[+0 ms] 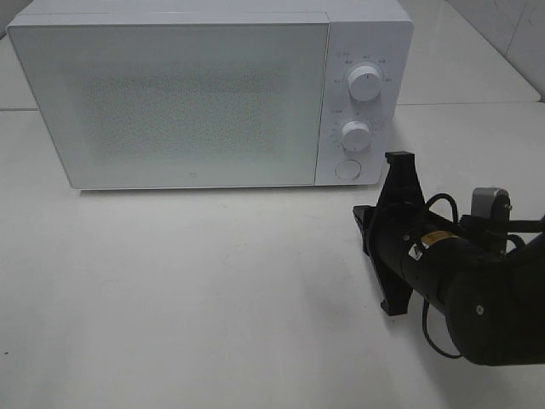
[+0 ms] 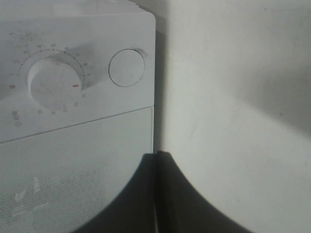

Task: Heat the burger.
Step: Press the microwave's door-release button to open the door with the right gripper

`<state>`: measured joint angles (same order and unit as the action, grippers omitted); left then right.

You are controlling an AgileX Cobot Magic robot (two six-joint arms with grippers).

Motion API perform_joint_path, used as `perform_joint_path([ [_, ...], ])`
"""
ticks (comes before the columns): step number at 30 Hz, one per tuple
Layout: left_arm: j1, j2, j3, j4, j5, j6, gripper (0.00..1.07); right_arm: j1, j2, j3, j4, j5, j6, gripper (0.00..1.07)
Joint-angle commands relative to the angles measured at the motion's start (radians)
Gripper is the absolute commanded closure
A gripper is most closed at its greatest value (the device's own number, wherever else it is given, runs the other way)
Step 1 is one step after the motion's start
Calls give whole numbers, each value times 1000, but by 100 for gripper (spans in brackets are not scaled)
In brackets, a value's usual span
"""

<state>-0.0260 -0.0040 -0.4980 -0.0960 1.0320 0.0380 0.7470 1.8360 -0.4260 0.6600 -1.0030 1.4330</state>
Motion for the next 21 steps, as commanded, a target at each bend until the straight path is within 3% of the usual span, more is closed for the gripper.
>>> perform_joint_path([
  [1,5,-24,1,-5,-5,-1,7,-26,7,-19,-40,6,-13,107],
  [21,5,-24,1,-5,-5,-1,7,-170,117,-171,-168,52,2,107],
])
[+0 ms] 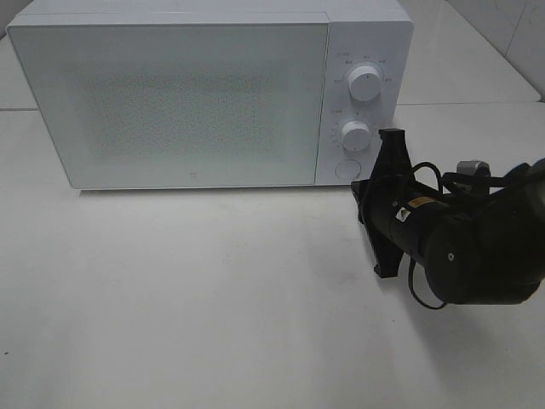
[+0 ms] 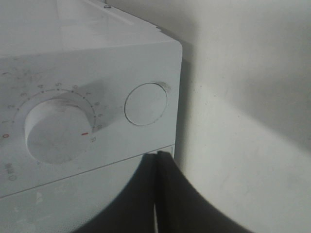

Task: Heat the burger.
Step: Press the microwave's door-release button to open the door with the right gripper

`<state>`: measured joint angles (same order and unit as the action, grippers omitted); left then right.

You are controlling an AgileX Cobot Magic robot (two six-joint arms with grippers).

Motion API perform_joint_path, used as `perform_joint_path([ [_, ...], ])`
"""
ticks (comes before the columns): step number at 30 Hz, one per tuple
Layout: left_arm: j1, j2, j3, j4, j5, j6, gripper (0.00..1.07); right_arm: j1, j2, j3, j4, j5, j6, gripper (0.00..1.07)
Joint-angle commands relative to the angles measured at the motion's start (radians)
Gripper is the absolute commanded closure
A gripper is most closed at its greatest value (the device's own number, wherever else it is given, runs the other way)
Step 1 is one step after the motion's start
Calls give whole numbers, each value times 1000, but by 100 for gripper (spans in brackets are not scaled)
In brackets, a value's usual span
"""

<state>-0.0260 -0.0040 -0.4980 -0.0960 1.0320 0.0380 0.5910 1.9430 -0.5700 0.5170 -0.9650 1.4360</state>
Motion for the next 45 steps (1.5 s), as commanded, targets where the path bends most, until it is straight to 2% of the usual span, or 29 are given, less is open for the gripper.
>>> perform_joint_path([
  [1,5,-24,1,-5,-5,-1,7,-14,10,-27,-25,14,-1,107],
  [10,5,-24,1,-5,-5,-1,7,-56,62,-106,-54,32,-7,107],
  [26,5,-24,1,-5,-5,-1,7,-56,137,-212,-16,53,-31,107],
  [32,5,-24,1,-5,-5,-1,7,-56,144,-224,21,56,-52,107],
  [45,5,-24,1,-5,-5,-1,7,-78,164,-246,6,73,-46,107],
])
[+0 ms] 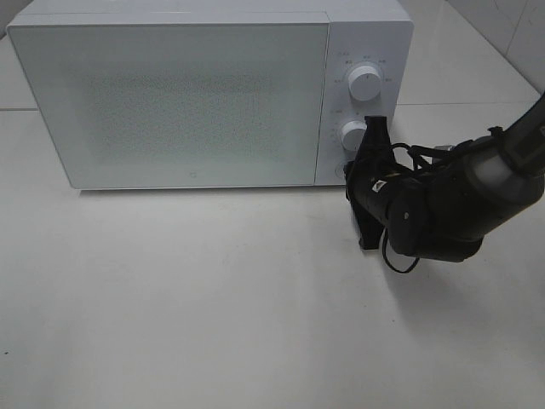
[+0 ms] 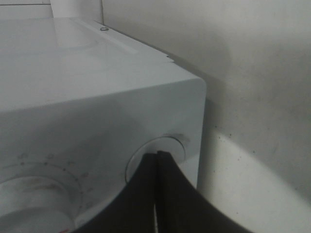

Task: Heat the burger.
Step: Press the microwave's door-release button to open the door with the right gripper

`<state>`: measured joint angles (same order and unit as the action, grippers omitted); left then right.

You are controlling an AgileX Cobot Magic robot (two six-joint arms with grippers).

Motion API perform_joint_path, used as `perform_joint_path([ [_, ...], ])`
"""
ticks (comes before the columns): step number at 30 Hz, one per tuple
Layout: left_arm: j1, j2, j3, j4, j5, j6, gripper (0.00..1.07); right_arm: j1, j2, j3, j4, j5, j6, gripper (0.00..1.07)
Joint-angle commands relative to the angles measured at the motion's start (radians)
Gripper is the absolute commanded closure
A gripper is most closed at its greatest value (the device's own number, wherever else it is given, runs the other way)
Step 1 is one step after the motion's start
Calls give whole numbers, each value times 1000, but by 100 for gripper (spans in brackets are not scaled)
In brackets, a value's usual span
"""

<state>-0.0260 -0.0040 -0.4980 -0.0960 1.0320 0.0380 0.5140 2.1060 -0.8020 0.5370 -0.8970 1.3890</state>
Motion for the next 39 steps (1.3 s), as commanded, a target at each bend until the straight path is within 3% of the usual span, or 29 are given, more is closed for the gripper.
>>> perform_joint_path([
  [1,5,-24,1,-5,-5,-1,7,-1,1,-14,-12,-7,0,107],
  [21,5,-24,1,-5,-5,-1,7,-13,15,-55,26,-95,-4,107],
  [39,5,-24,1,-5,-5,-1,7,-36,50,-206,103,-139,-96,107],
])
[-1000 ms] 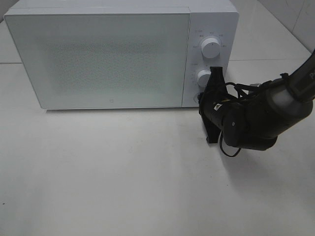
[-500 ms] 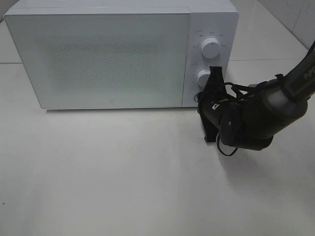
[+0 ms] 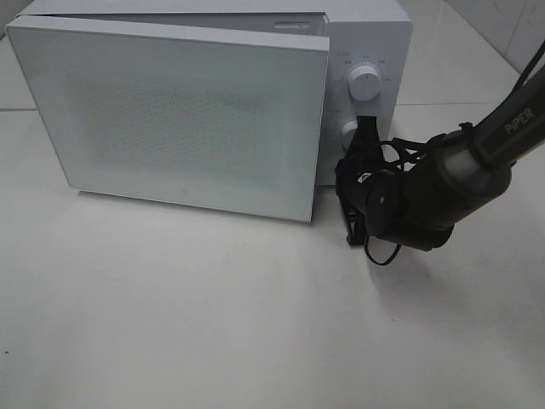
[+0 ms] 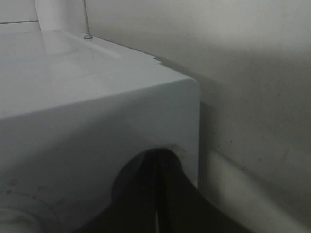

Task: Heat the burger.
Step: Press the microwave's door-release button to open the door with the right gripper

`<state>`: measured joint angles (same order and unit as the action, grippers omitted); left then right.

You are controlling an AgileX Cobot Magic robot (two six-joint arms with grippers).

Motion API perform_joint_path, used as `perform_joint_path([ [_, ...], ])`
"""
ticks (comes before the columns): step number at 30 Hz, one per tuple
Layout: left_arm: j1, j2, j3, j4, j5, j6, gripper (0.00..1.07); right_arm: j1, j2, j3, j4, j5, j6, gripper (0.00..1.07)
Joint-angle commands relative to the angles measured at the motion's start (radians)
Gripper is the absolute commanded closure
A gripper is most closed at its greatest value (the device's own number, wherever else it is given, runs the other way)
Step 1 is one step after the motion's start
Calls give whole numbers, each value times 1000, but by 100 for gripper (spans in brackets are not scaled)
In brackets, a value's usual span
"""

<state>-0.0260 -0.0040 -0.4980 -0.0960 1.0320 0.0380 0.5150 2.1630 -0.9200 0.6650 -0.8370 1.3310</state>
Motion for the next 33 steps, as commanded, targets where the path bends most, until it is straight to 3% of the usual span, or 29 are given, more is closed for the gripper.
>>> perform_joint_path([
  [1,5,-24,1,-5,-5,-1,7,-37,-7,-93,-29,-199,-47,107],
  [10,5,-24,1,-5,-5,-1,7,-34,-18,-79,-46,-192,-46,107],
  [33,5,-24,1,-5,-5,-1,7,14,-97,95,-113,-20,31,107],
])
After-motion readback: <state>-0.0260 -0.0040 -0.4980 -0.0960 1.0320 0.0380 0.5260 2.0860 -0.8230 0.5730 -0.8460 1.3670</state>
